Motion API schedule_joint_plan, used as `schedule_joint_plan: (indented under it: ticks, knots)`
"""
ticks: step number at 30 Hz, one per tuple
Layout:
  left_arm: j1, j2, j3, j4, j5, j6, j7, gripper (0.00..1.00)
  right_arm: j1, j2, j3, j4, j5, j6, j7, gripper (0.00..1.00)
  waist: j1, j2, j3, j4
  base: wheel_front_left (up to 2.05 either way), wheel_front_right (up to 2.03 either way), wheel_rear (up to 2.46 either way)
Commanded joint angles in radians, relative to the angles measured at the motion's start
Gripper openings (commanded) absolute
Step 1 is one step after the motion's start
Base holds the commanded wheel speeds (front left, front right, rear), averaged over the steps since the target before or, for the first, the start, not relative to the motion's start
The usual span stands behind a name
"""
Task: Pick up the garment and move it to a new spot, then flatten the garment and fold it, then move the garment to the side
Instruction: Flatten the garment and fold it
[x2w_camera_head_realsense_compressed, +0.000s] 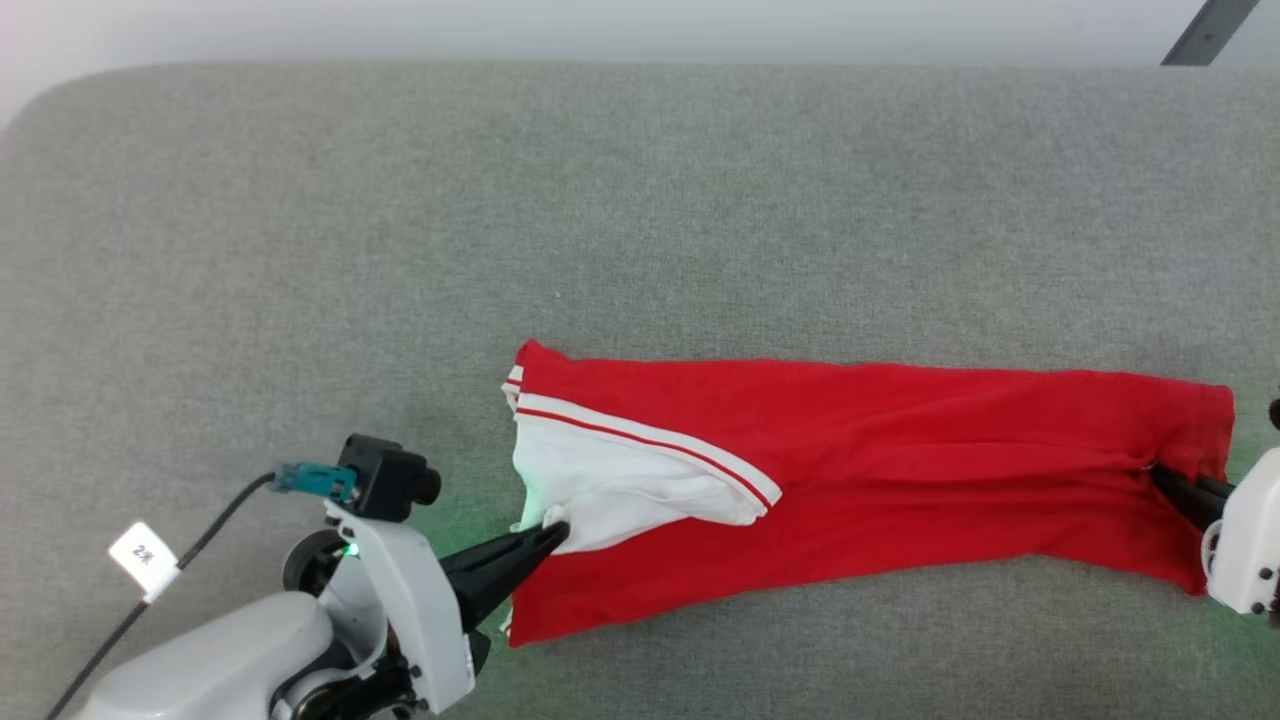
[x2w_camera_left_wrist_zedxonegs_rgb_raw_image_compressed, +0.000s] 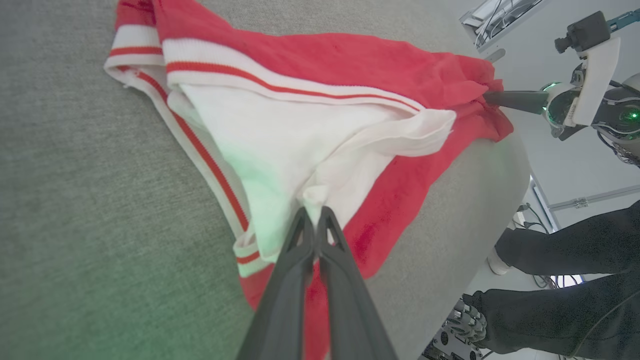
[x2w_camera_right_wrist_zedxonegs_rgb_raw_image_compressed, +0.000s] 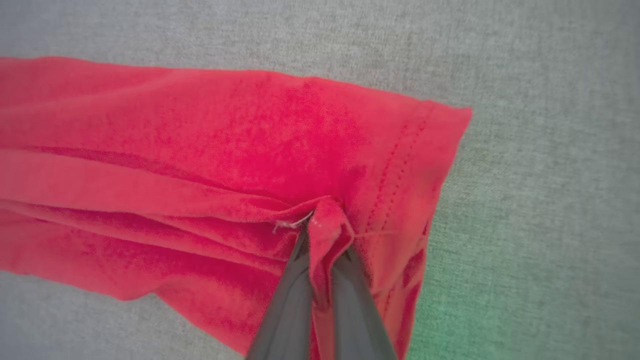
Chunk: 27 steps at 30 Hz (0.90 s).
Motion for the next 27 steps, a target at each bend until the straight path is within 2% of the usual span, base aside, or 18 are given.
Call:
schedule_joint_plan:
  ticks: [1,4,5,6,7,8,9,16,19,22,27]
  knots:
    - [-0.002,-0.027,0.001,0.036,0.009,-0.003,-0.010,0.00,-0.017,0.022,0.002,0.015,-0.014,-0.001,-0.007,0.00,0.0000,-0.0001,0.020,-0.009,0.00,0.00,0.00]
    - [-0.013,-0.052,0.000,0.072,0.012,-0.003,-0.023,0.00,-0.031,0.039,0.010,0.024,-0.025,-0.001,-0.017,0.00,0.0000,-0.0001,0.028,-0.014,0.00,0.00,0.00]
    - [-0.017,-0.053,0.000,0.081,0.020,-0.003,-0.032,0.27,-0.037,0.040,0.009,0.022,-0.028,-0.001,-0.022,0.35,0.0000,-0.0001,0.028,-0.016,0.00,0.00,0.00]
    - [-0.017,-0.053,0.000,0.081,0.020,-0.003,-0.032,0.27,-0.037,0.040,0.009,0.022,-0.028,-0.001,-0.022,0.35,0.0000,-0.0001,0.028,-0.016,0.00,0.00,0.00]
    - [-0.016,-0.058,0.000,0.089,0.019,-0.003,-0.042,0.47,-0.040,0.040,0.006,0.021,-0.028,-0.001,-0.027,0.50,0.0000,-0.0001,0.028,-0.017,0.00,0.00,0.00]
    - [-0.014,-0.063,0.000,0.094,0.016,-0.003,-0.051,0.81,-0.041,0.039,0.001,0.019,-0.025,-0.001,-0.029,0.84,0.0000,-0.0001,0.026,-0.017,0.00,0.00,0.00]
    - [-0.012,-0.063,0.005,0.097,0.010,-0.003,-0.067,1.00,-0.040,0.038,-0.006,0.017,-0.016,-0.001,-0.031,1.00,0.0000,-0.0001,0.022,-0.016,0.00,0.00,0.00]
    - [0.035,-0.061,0.034,0.097,0.000,-0.003,-0.160,1.00,0.001,0.000,-0.074,0.016,0.031,-0.001,-0.013,1.00,0.0000,-0.0001,-0.014,0.017,0.00,0.00,0.00]
    - [0.075,-0.089,0.062,0.122,0.018,-0.003,-0.185,1.00,0.033,-0.015,-0.113,0.045,0.046,-0.001,-0.009,1.00,0.0000,-0.0001,-0.037,0.051,0.00,0.00,0.00]
    - [0.117,-0.131,0.139,0.163,0.050,-0.003,-0.193,1.00,0.067,-0.023,-0.147,0.089,0.061,-0.001,0.003,1.00,0.0000,-0.0001,-0.056,0.088,0.00,0.00,0.00]
    - [0.235,-0.229,0.331,0.228,0.222,0.017,-0.192,1.00,0.114,-0.018,-0.181,0.153,0.086,-0.001,0.044,1.00,0.0000,-0.0001,-0.069,0.142,0.00,0.00,0.00]
